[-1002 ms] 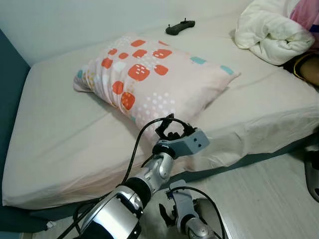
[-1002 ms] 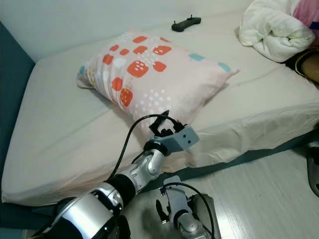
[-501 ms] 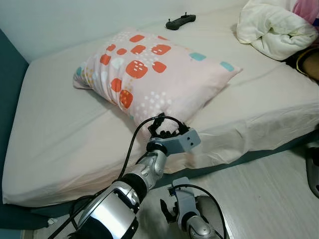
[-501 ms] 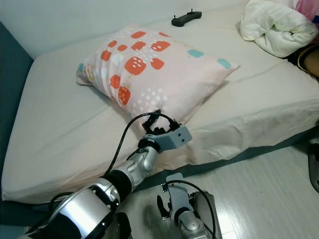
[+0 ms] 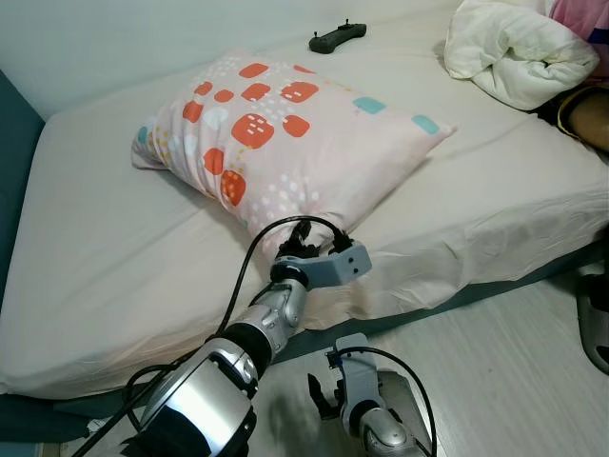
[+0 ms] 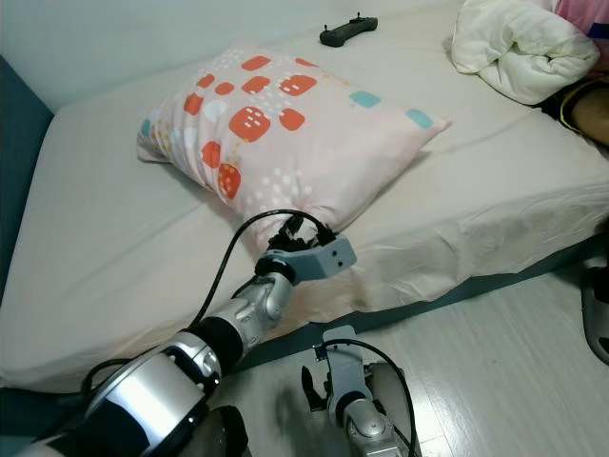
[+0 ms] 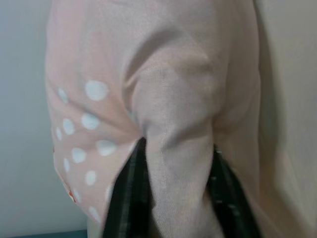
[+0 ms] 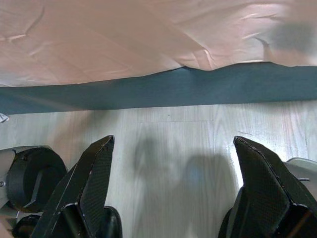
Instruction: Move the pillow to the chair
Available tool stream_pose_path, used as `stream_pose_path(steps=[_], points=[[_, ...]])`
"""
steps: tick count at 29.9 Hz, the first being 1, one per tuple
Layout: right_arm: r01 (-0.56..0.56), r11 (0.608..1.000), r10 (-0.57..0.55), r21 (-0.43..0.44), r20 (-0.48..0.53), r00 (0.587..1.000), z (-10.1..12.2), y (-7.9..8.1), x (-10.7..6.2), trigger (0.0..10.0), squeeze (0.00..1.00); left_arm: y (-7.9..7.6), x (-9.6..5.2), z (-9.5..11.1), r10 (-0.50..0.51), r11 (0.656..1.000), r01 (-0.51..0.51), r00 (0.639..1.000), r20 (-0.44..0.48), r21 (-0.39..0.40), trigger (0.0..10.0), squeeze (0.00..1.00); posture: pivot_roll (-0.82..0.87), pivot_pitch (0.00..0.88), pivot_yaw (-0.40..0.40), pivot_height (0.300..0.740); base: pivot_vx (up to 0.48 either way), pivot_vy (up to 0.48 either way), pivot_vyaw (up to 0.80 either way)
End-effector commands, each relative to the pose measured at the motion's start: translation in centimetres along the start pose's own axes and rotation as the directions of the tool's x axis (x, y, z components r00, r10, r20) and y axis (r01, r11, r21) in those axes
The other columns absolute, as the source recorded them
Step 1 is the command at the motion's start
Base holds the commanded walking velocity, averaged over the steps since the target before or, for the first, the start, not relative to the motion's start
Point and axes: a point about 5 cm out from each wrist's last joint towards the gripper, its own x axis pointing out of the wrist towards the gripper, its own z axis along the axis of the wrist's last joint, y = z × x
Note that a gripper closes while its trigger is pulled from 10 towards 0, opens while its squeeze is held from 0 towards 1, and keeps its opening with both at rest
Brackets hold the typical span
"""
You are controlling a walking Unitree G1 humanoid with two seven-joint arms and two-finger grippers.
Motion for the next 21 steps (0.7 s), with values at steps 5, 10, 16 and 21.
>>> stream_pose_path(steps=[5,10,16,21], points=[[0.069,0.996,-0.059,0.054,-0.177,0.983,-4.2,-2.1,-1.5,10.0,0.00,1.3,0.3,-2.0,0.028,0.999,-0.025,0.998,-0.056,0.046,0.0,0.00,-0.32,0.416,0.125,0.570,0.000,0.000,0.00],[0.063,0.996,-0.052,0.068,-0.154,0.987,-3.5,-2.2,-1.1,10.0,0.00,2.5,0.8,-2.1,0.072,0.997,-0.072,0.996,-0.059,0.005,0.0,0.00,-0.30,0.395,0.123,0.570,0.000,0.000,0.00],[-0.006,0.980,0.013,0.197,-0.037,0.999,-0.7,-1.8,0.1,10.0,0.00,7.9,2.8,-0.6,0.240,0.908,-0.241,0.970,-0.047,-0.342,0.0,0.00,-0.25,0.334,0.109,0.570,0.000,0.000,0.00],[-0.113,0.961,0.092,0.251,0.093,0.991,3.0,-2.0,1.3,10.0,0.00,12.4,3.0,-3.1,0.266,0.675,-0.227,0.962,-0.055,-0.702,0.0,0.00,-0.18,0.242,0.089,0.590,0.000,0.000,0.00]])
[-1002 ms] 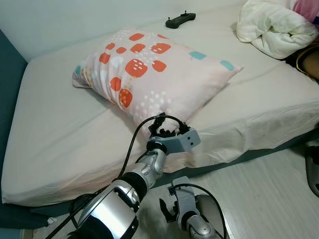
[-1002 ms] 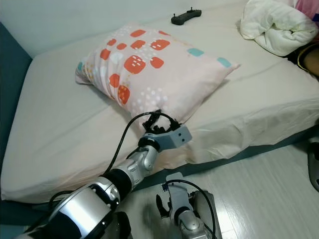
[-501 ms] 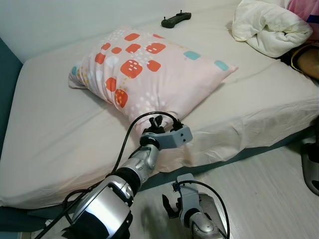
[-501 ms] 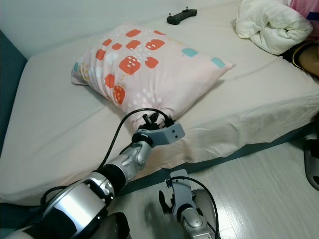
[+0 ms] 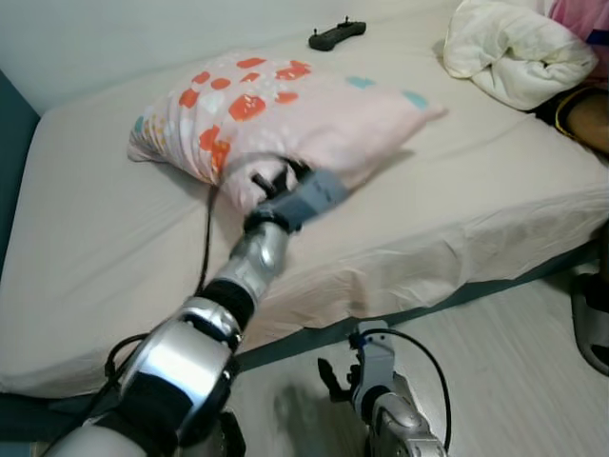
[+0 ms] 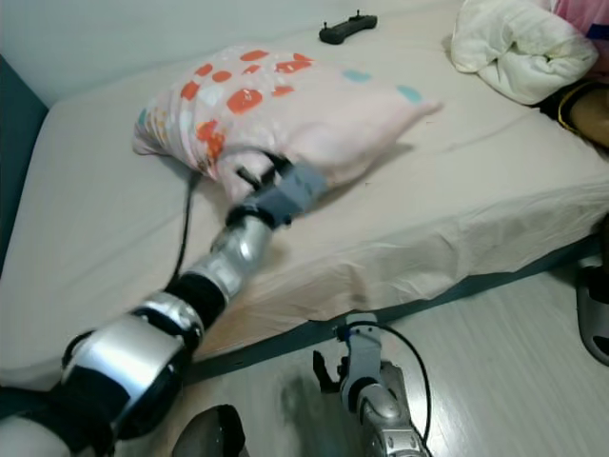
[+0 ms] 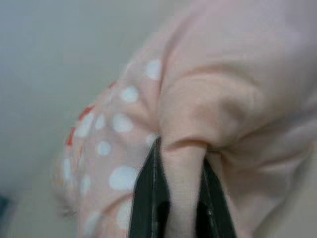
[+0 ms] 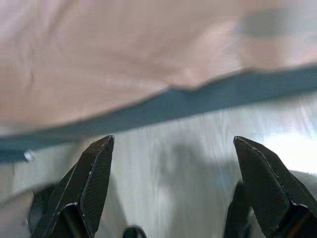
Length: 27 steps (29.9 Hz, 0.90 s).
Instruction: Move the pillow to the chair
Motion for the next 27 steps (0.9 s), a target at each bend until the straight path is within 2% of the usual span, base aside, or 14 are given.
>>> stream_pose_path(steps=[1,2,4,6,8,9,12,13,15,17,18,20,24,27], points=[[-0.043,0.999,0.043,0.033,0.001,0.999,0.1,0.5,0.3,10.0,0.00,3.3,-0.1,-1.2,0.045,0.996,-0.045,0.999,-0.009,-0.075,0.0,0.00,-0.17,0.223,0.082,0.595,0.000,0.000,0.00],[-0.043,0.999,0.043,0.033,0.001,0.999,0.1,0.5,0.3,10.0,0.00,3.3,-0.1,-1.2,0.045,0.996,-0.045,0.999,-0.009,-0.075,0.0,0.00,-0.17,0.223,0.082,0.595,0.000,0.000,0.00],[-0.057,0.998,0.057,0.022,0.018,0.998,1.0,0.5,0.7,10.0,0.00,5.7,-0.7,-2.4,0.073,0.997,-0.073,0.997,-0.012,-0.035,0.0,0.00,-0.15,0.204,0.073,0.605,0.000,0.000,0.00],[-0.060,0.998,0.060,0.017,0.021,0.998,1.3,0.5,0.8,10.0,0.00,6.5,-0.9,-2.9,0.079,0.996,-0.080,0.997,-0.017,-0.041,0.0,0.00,-0.15,0.204,0.073,0.610,0.000,0.000,0.00],[-0.067,0.998,0.067,0.003,0.028,0.997,2.0,0.4,1.1,10.0,0.00,8.2,-2.7,-4.8,-0.017,0.983,0.014,1.000,-0.016,-0.182,0.0,0.00,-0.14,0.164,0.053,0.620,0.000,0.000,0.00],[-0.067,0.998,0.067,0.003,0.028,0.997,2.0,0.4,1.1,10.0,0.00,8.2,-2.7,-4.8,-0.017,0.983,0.014,1.000,-0.016,-0.182,0.0,0.00,-0.14,0.164,0.053,0.620,0.000,0.000,0.00],[-0.082,0.997,0.082,-0.003,0.039,0.996,2.9,0.3,1.4,10.0,0.00,10.6,-5.8,-6.4,-0.122,0.926,0.132,0.991,0.050,-0.355,0.0,0.00,-0.12,0.134,0.031,0.635,0.000,0.000,0.00],[-0.082,0.997,0.082,-0.003,0.039,0.996,2.9,0.3,1.4,10.0,0.00,10.6,-5.8,-6.4,-0.122,0.926,0.132,0.991,0.050,-0.355,0.0,0.00,-0.12,0.134,0.031,0.635,0.000,0.000,0.00],[-0.088,0.996,0.089,-0.004,0.043,0.995,3.1,0.3,1.5,10.0,0.00,11.6,-7.0,-6.7,-0.147,0.902,0.166,0.986,0.079,-0.398,0.0,0.00,-0.11,0.127,0.027,0.640,0.000,0.000,0.00],[-0.106,0.994,0.106,0.000,0.044,0.993,3.4,0.3,1.7,10.0,0.00,13.3,-9.9,-7.3,-0.218,0.877,0.247,0.969,0.118,-0.413,0.0,0.00,-0.08,0.094,0.002,0.650,0.000,0.000,0.00],[-0.106,0.994,0.106,0.000,0.044,0.993,3.4,0.3,1.7,10.0,0.00,13.3,-9.9,-7.3,-0.218,0.877,0.247,0.969,0.118,-0.413,0.0,0.00,-0.08,0.094,0.002,0.650,0.000,0.000,0.00],[-0.118,0.993,0.118,-0.002,0.041,0.992,3.6,0.5,1.9,10.0,0.00,14.1,-11.8,-7.6,-0.260,0.873,0.283,0.959,0.113,-0.397,0.0,0.00,-0.06,0.082,-0.008,0.660,0.000,0.000,0.00],[-0.132,0.991,0.132,-0.007,0.037,0.991,3.9,0.9,2.1,10.0,0.00,14.9,-12.9,-7.3,-0.212,0.866,0.251,0.968,0.136,-0.433,0.0,0.00,-0.05,0.068,-0.017,0.675,0.000,0.000,0.00],[-0.135,0.991,0.136,-0.010,0.036,0.990,4.0,1.0,2.2,10.0,0.00,15.2,-13.1,-6.4,-0.182,0.833,0.254,0.965,0.190,-0.492,0.0,0.00,-0.04,0.063,-0.019,0.685,0.000,0.000,0.00]])
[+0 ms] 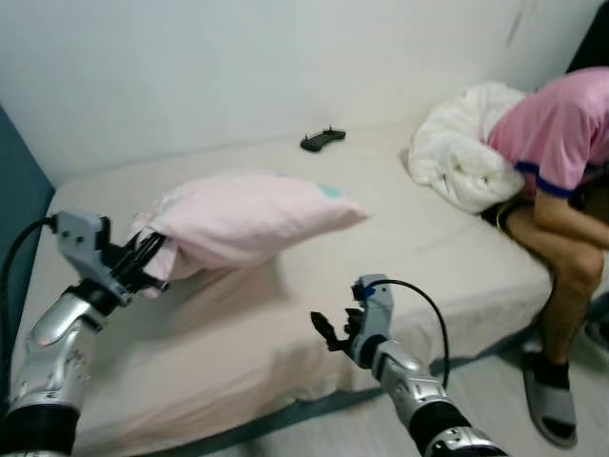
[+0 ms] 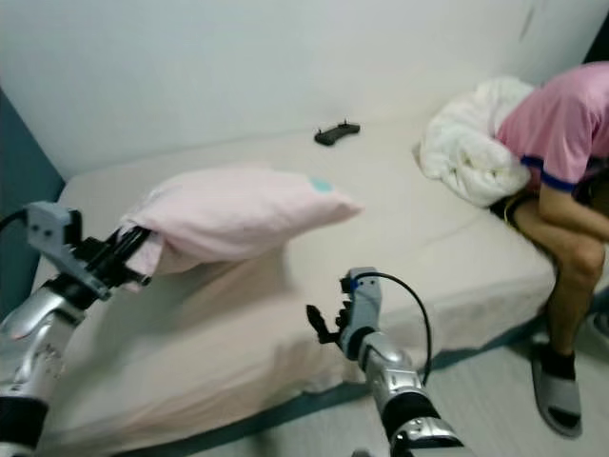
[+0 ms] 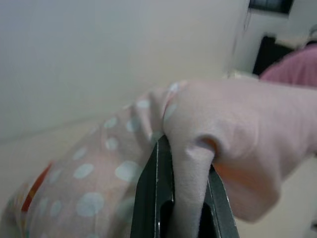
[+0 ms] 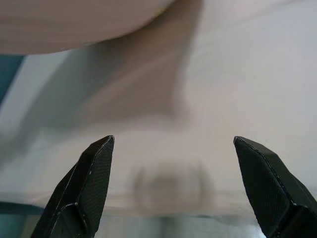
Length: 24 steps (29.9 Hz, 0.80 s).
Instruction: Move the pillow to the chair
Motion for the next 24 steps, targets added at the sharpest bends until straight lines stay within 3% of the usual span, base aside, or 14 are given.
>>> stream_pose_path(steps=[1,4,5,6,9,13,19,21,24], points=[[0.010,1.000,-0.010,0.021,-0.023,1.000,-0.8,-0.2,-0.2,10.0,0.00,-0.5,0.0,2.3,-0.029,0.996,0.039,0.990,0.138,-0.074,0.0,0.00,-0.03,0.058,-0.022,0.690,0.000,0.000,0.00],[0.010,1.000,-0.009,0.020,-0.021,1.000,-0.6,-0.1,-0.1,10.0,0.00,-1.5,-0.8,2.3,-0.117,0.978,0.140,0.982,0.151,-0.154,0.0,0.00,-0.03,0.048,-0.022,0.700,0.000,0.000,0.00],[0.009,1.000,-0.009,0.020,-0.019,1.000,-0.5,-0.1,0.0,10.0,0.00,-2.9,-2.1,0.9,-0.233,0.949,0.245,0.969,0.080,-0.198,0.0,0.00,-0.03,0.047,-0.022,0.710,0.000,0.000,0.00],[0.009,1.000,-0.008,0.020,-0.018,1.000,-0.5,-0.1,0.0,10.0,0.00,-3.2,-2.4,0.6,-0.258,0.941,0.265,0.964,0.060,-0.209,0.0,0.00,-0.03,0.047,-0.022,0.715,0.000,0.000,0.00],[0.009,1.000,-0.008,0.021,-0.019,1.000,-0.5,-0.1,0.0,10.0,0.00,-3.5,-3.3,-0.5,-0.270,0.937,0.263,0.963,0.000,-0.228,0.0,0.00,-0.03,0.042,-0.022,0.725,0.000,0.000,0.00],[0.014,1.000,-0.014,0.021,-0.027,1.000,-0.9,-0.3,-0.1,10.0,0.00,-2.5,-5.0,-1.4,-0.187,0.934,0.177,0.982,-0.003,-0.311,0.0,0.00,-0.02,0.041,-0.024,0.740,0.000,0.000,0.00],[0.013,1.000,-0.012,0.017,-0.044,0.999,-1.6,-0.1,-0.2,10.0,0.00,-3.3,-7.7,-1.8,-0.223,0.869,0.208,0.975,0.020,-0.449,0.0,0.00,-0.01,0.041,-0.035,0.740,0.000,0.000,0.00],[0.012,1.000,-0.012,0.009,-0.050,0.999,-1.6,0.0,-0.2,10.0,0.00,-3.4,-8.5,-2.2,-0.226,0.863,0.201,0.974,0.001,-0.464,0.0,0.00,0.00,0.042,-0.036,0.740,0.000,0.000,0.00],[0.019,1.000,-0.019,0.003,-0.049,0.999,-1.6,0.0,-0.1,10.0,0.00,-3.2,-9.8,-4.1,-0.164,0.864,0.100,0.982,-0.089,-0.493,0.0,0.00,0.00,0.045,-0.035,0.740,0.000,0.000,0.00]])
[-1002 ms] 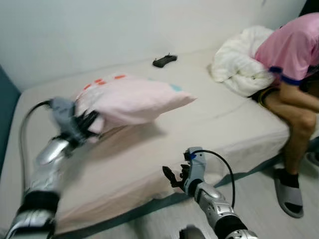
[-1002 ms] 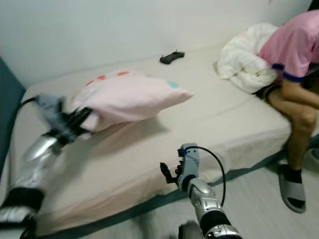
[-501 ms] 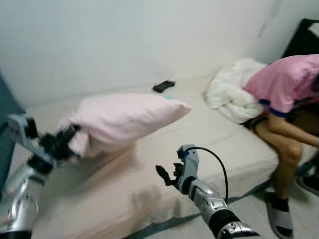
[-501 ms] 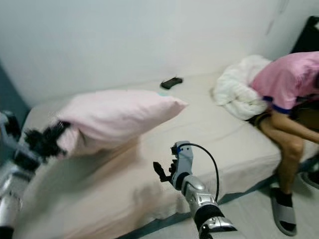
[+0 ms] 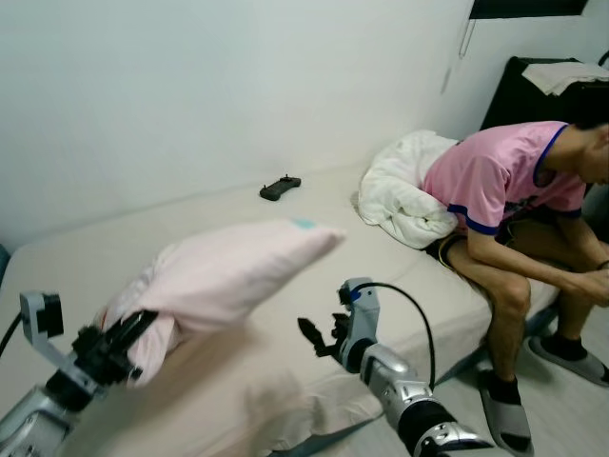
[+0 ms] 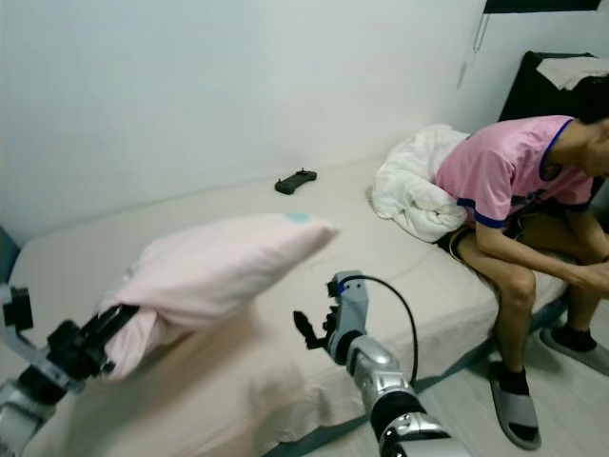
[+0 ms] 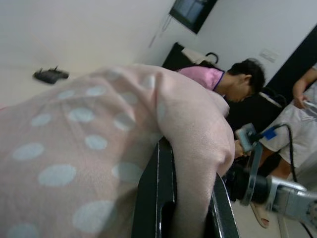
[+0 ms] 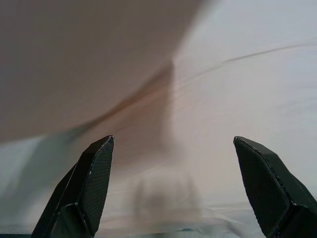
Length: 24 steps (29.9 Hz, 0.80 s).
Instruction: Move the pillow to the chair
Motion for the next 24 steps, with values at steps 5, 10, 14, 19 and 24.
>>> stream_pose_path(steps=[5,10,14,19,24], points=[[0.048,0.999,-0.048,-0.002,-0.022,0.999,-0.8,-0.5,-0.3,10.0,0.00,0.9,-0.4,-2.1,0.118,0.992,-0.118,0.993,-0.022,-0.044,10.0,0.00,0.01,0.047,-0.032,0.740,0.000,0.000,0.00],[0.046,0.999,-0.046,0.004,-0.034,0.998,-1.3,-0.2,-0.3,10.0,0.00,-0.6,0.6,-5.5,0.087,0.984,-0.098,0.993,-0.084,-0.147,10.0,0.00,0.02,0.049,-0.034,0.740,0.000,0.000,0.00],[0.038,0.999,-0.038,0.009,-0.035,0.999,-1.4,-0.1,-0.3,10.0,0.00,-2.0,1.3,-7.0,0.036,0.983,-0.056,0.993,-0.115,-0.177,10.0,0.00,0.02,0.050,-0.035,0.740,0.000,0.000,0.00],[0.047,0.999,-0.047,-0.007,-0.051,0.998,-1.6,-0.2,-0.3,10.0,0.00,-3.9,2.3,-9.3,-0.030,0.978,-0.007,0.985,-0.172,-0.207,10.0,0.00,0.02,0.048,-0.039,0.740,0.000,0.000,-0.14],[0.061,0.998,-0.062,-0.023,-0.070,0.996,-1.7,-0.3,-0.4,10.0,0.00,-4.0,3.2,-10.4,0.002,0.976,-0.043,0.982,-0.190,-0.213,10.0,0.00,0.03,0.046,-0.041,0.740,0.000,0.000,-0.68]])
